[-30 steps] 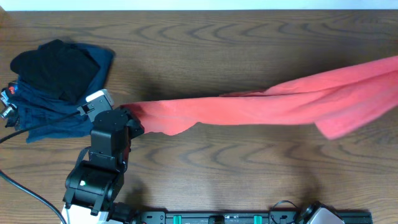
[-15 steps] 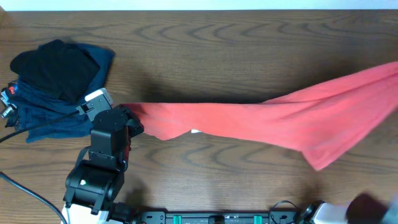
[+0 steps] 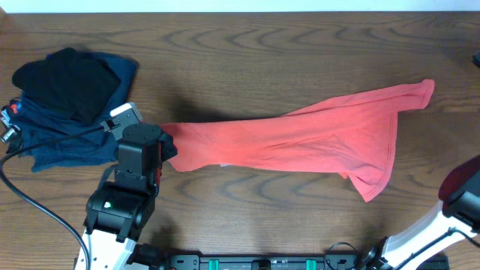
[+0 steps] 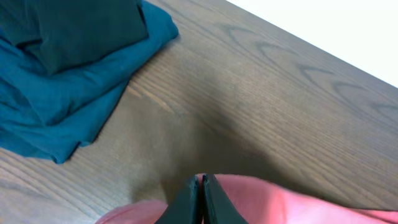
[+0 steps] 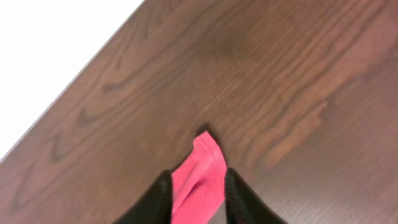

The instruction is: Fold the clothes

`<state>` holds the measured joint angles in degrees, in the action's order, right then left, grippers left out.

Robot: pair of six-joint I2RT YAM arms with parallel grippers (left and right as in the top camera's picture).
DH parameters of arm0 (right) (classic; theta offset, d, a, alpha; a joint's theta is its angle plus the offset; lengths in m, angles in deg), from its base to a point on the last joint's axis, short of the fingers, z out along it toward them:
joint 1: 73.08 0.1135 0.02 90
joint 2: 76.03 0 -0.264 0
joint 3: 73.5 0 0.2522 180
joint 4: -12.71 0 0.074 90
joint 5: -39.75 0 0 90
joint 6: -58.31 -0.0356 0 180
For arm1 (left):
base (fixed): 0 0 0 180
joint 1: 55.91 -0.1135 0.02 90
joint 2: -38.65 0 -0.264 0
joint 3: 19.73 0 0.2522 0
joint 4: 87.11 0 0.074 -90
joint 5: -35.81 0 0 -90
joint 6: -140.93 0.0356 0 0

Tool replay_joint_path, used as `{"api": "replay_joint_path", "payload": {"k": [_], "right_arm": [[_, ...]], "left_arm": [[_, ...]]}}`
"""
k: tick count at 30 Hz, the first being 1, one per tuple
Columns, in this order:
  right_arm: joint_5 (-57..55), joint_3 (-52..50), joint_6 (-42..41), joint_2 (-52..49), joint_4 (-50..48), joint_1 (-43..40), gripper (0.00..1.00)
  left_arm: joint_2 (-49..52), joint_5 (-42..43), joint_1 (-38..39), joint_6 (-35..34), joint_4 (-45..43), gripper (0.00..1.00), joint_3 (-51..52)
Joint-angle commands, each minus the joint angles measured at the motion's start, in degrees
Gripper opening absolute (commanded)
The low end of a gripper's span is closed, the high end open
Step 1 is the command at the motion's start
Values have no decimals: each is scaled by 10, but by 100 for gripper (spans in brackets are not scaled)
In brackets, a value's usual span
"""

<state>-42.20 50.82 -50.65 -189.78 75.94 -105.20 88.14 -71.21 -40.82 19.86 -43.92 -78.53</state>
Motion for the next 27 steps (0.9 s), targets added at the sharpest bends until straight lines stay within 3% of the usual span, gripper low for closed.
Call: {"api": "replay_joint_path", "payload": {"k": [1, 6, 10, 15, 21, 27], "right_arm": [[21, 16, 25, 67, 57, -3, 33], [9, 11, 86, 100, 313, 19, 33], [-9, -21, 94, 103, 417, 37, 35], [8, -133, 98, 153, 394, 54, 36], [19, -328, 53, 277, 326, 68, 38], [38, -477, 27, 372, 271, 107, 52]], "left_arm": [[-2, -17, -3, 6, -4, 11, -14], [-2, -17, -3, 6, -4, 14, -14], [-2, -17, -3, 6, 5, 15, -14], [-1, -16, -3, 6, 43, 17, -14], [18, 14, -3, 4, 112, 43, -11], [88, 16, -9, 9, 100, 63, -11]]}}
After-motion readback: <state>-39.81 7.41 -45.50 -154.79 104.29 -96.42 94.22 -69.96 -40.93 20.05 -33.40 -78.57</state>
